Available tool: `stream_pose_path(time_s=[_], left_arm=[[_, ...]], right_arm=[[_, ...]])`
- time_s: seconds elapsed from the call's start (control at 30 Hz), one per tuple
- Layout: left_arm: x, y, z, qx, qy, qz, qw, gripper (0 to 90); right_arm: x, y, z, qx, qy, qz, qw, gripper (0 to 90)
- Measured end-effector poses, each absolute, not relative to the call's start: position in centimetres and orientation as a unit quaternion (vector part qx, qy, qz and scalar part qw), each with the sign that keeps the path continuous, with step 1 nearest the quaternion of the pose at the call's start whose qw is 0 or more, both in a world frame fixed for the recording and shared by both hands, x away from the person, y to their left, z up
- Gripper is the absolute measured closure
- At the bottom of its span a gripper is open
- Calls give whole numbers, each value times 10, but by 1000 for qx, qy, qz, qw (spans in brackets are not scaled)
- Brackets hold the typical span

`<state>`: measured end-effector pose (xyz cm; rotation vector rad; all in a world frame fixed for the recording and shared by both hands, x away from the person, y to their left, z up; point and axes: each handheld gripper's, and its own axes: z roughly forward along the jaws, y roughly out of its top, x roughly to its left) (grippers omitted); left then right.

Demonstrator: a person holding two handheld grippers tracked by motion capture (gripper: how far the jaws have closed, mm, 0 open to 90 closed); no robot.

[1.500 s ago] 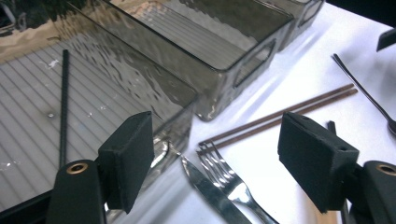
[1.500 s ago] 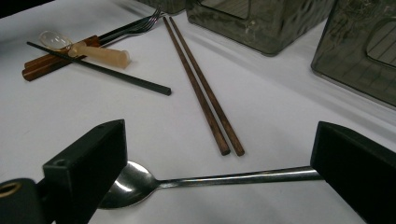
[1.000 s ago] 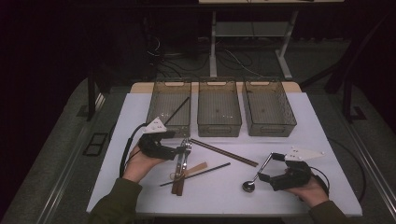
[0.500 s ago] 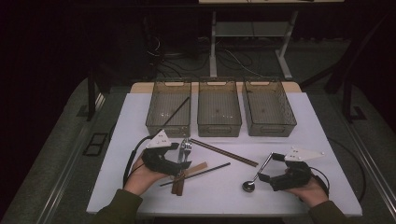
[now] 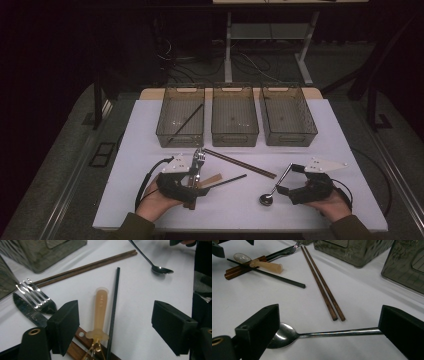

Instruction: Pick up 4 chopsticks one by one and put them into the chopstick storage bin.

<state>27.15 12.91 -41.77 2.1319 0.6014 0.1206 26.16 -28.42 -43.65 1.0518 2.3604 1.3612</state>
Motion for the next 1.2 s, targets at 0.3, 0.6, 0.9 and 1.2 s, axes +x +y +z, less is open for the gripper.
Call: stream_pose_path(time_s=[0.3, 0.6, 0.9, 1.2], left_arm=[[272, 128, -419, 863, 235, 57, 444, 486], [273, 123, -421, 871, 230, 58, 431, 729], [274, 114, -428, 890, 219, 60, 396, 814], [276, 109, -431, 899, 209, 65, 380, 826]], right_arm=[[262, -284, -437, 358, 804, 462, 110, 37], [262, -284, -437, 358, 804, 461, 110, 37], [262, -284, -437, 359, 804, 461, 111, 37], [262, -284, -437, 359, 804, 462, 111, 37]])
